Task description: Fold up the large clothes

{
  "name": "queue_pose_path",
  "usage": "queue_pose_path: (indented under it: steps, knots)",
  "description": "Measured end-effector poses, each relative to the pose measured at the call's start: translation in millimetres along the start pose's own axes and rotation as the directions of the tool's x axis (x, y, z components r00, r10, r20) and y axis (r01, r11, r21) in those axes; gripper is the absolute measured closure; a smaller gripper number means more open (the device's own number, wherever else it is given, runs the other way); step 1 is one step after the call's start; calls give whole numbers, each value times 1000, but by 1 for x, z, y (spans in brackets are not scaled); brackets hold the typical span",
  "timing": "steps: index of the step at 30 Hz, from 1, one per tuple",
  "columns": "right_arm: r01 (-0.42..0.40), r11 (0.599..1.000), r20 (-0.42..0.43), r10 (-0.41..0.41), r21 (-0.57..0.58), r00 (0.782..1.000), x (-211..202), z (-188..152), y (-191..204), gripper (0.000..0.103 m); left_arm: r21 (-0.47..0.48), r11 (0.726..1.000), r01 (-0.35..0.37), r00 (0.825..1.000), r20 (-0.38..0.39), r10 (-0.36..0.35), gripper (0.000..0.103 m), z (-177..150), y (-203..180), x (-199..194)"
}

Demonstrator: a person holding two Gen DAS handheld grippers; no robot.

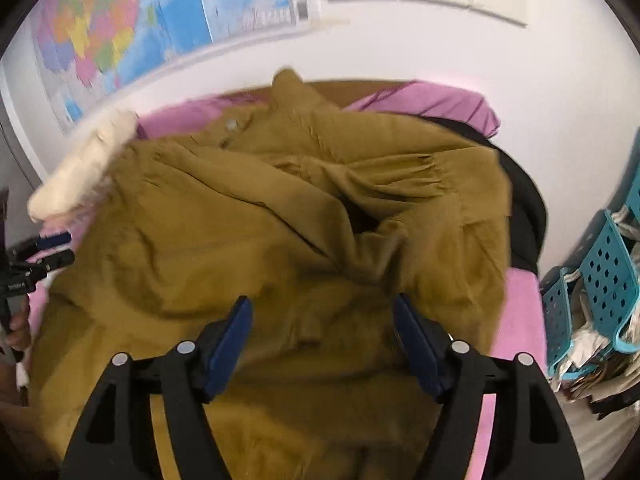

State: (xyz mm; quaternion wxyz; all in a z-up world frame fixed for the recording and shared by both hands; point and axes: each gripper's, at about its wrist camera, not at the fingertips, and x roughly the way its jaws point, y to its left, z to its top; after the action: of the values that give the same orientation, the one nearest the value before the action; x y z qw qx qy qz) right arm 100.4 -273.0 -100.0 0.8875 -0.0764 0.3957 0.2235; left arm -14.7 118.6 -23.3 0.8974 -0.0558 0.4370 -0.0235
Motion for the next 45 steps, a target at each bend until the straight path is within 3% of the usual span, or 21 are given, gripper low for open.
queue_pose_path:
  steps: [5, 12, 20, 26, 28, 30, 33, 36, 38, 40, 42, 44, 45]
  knots:
    - [-103, 988, 43, 99, 115, 994, -49, -32, -21, 21, -37, 999, 21, 1000, 20, -20, 19, -34, 22, -44]
    - [-149, 947, 28, 147, 286, 989, -89, -106, -63, 17, -116, 990, 84, 993, -69, -92, 17, -87, 36, -52]
    - [-297, 866, 60, 298, 402, 953, -109, -168, -74, 17, -183, 958, 221, 964, -110, -243, 12, -132, 35, -61]
    - [-359, 854, 34, 374, 376, 927, -103, -188, -51, 17, -187, 938, 292, 941, -120, -317, 6, -146, 15, -67]
    - [-361, 865, 37, 372, 349, 927, -105, -190, -41, 16, -190, 925, 328, 927, -123, -354, 6, -150, 9, -69]
    - [-421, 834, 48, 433, 356, 900, -105, -193, -37, 16, -204, 905, 373, 906, -131, -403, 6, -154, 6, -70]
    - [-468, 817, 69, 475, 335, 877, -109, -196, -31, 16, -242, 869, 431, 876, -121, -468, 6, -162, 10, -74]
    - [-471, 810, 78, 476, 349, 876, -108, -197, -35, 17, -281, 832, 478, 847, -105, -522, 6, -169, 14, -76]
    - [-431, 837, 61, 437, 336, 897, -105, -195, -34, 19, -259, 839, 479, 849, -108, -518, 6, -170, 11, -76]
    - [-434, 842, 70, 436, 322, 897, -103, -190, -29, 10, -233, 854, 466, 860, -110, -499, 5, -168, 5, -75]
    - [-424, 859, 67, 423, 287, 903, -100, -186, -21, 9, -175, 883, 436, 882, -113, -458, 5, -164, -8, -72]
    - [-426, 862, 74, 423, 276, 903, -98, -184, -19, 20, -130, 905, 404, 900, -120, -419, 5, -162, -17, -71]
    - [-434, 851, 71, 434, 296, 898, -93, -185, -20, 50, -119, 912, 392, 906, -120, -405, 5, -160, -21, -70]
